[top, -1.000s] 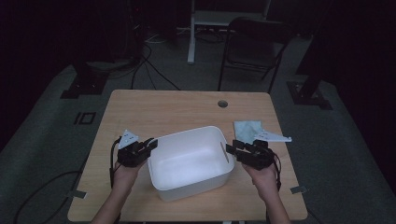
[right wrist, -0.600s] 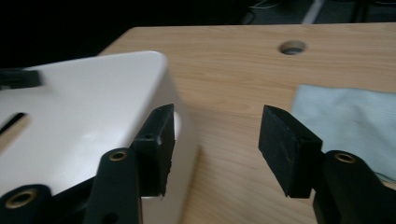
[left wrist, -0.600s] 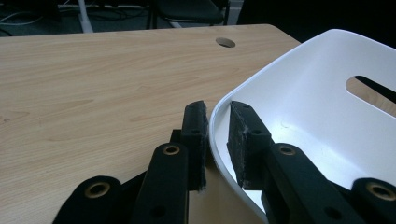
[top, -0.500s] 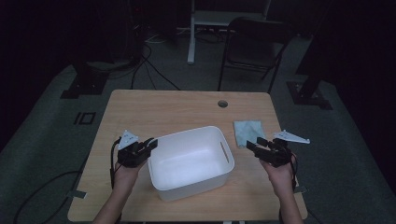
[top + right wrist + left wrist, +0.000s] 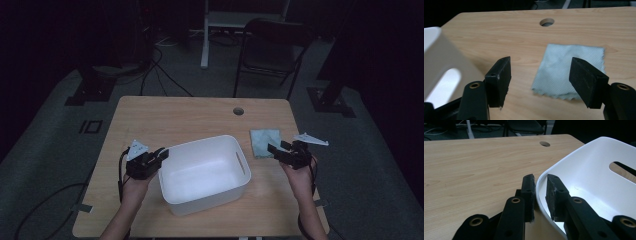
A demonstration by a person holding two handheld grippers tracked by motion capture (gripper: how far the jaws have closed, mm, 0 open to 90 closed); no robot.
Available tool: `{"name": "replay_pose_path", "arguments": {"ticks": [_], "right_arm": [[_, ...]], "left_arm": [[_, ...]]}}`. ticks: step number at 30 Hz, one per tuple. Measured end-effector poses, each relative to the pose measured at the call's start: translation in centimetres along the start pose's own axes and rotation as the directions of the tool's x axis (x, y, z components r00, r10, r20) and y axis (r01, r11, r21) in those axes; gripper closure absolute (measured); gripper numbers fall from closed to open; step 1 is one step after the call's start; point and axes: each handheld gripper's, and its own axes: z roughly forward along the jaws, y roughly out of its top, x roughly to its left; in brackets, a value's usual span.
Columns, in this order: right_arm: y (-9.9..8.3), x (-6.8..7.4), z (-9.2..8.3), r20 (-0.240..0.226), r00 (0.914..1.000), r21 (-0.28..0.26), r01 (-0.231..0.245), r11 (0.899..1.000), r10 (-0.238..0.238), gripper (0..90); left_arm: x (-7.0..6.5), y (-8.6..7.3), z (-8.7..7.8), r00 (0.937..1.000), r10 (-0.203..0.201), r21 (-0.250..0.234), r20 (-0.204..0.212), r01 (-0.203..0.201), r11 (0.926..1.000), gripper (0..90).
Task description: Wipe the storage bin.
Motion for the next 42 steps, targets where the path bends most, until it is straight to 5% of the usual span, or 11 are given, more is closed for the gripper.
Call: {"name": "replay_pose_path", "arguments": {"ticks": [13,26,42], "right_arm": [[1.1,-2.5,5.7,0.076,0.9963,0.053,-0.043,0.998,0.039,33.8],[1.1,-3.7,11.0,0.137,0.9905,0.123,-0.029,0.992,0.012,29.2],[-0.3,-4.4,14.2,0.27,0.9625,0.194,-0.032,0.981,-0.022,18.2]], "left_arm": [[0.0,0.0,0.0,1.0,0.005,0.003,0.003,-0.005,1.0,77.0],[0.1,0.0,0.0,0.9999,-0.002,-0.002,0.01,0.002,1.0,76.8],[0.1,0.0,0.0,0.9999,-0.008,-0.004,0.013,0.008,1.0,76.7]]}}
